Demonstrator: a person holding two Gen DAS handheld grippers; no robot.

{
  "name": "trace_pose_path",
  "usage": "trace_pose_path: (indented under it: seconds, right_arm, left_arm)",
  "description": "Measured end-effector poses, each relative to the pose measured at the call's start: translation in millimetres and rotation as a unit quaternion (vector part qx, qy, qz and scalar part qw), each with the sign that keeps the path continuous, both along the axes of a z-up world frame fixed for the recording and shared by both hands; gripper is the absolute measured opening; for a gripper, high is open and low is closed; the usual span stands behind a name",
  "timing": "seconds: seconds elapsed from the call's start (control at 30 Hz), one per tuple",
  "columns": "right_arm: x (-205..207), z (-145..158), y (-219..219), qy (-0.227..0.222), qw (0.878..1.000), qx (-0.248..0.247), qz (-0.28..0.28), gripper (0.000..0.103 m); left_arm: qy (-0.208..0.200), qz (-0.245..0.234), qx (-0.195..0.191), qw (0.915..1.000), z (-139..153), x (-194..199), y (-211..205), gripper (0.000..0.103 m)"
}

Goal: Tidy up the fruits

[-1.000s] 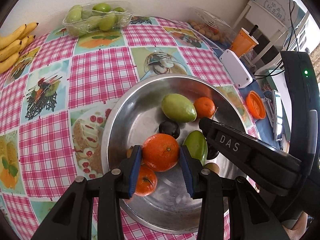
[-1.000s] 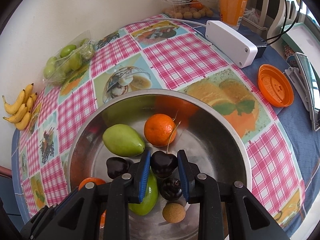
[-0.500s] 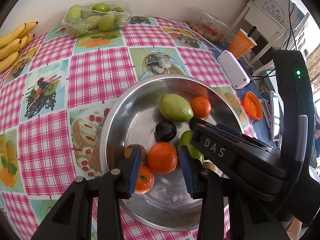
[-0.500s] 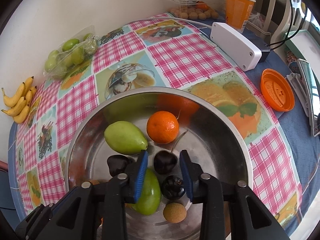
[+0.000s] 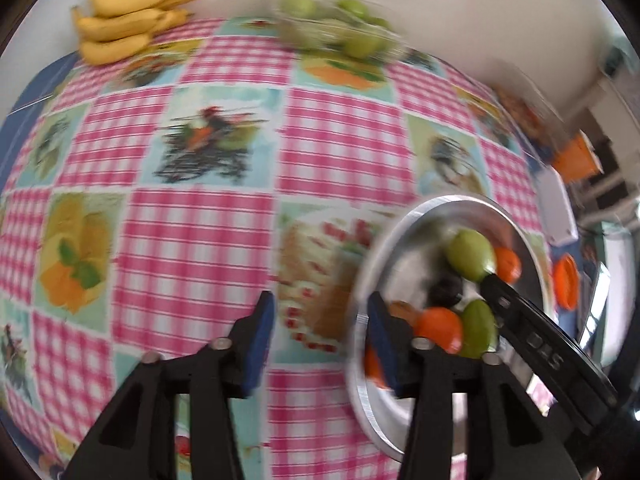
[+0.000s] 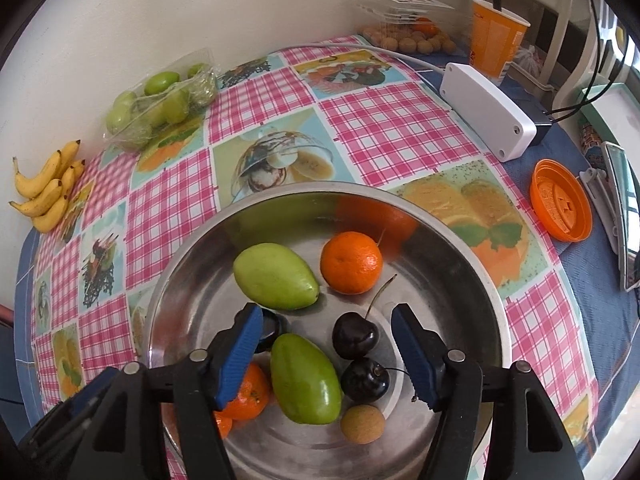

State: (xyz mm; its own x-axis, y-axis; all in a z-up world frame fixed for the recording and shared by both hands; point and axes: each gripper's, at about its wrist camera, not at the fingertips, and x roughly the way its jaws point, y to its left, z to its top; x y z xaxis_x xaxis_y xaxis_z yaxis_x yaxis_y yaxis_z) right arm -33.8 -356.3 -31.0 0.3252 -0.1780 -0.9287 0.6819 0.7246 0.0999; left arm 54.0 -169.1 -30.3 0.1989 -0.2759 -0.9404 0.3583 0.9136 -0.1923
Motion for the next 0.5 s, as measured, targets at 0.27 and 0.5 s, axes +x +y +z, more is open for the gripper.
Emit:
trace_pose_path:
  seconds: [0.27,0.5]
  right_arm:
    - [6,7,10,-0.008,1.000,0.002,0.026,0.077]
    - [11,7,19,-0.004,0.999,-0.005,0.048,0.083]
  left_arm:
    - [-0.018,0.051,0.040,0.9978,-5,12,24,0.086]
    - [-0.028,0.055,0.056,0.9965,-7,15,29,0.090]
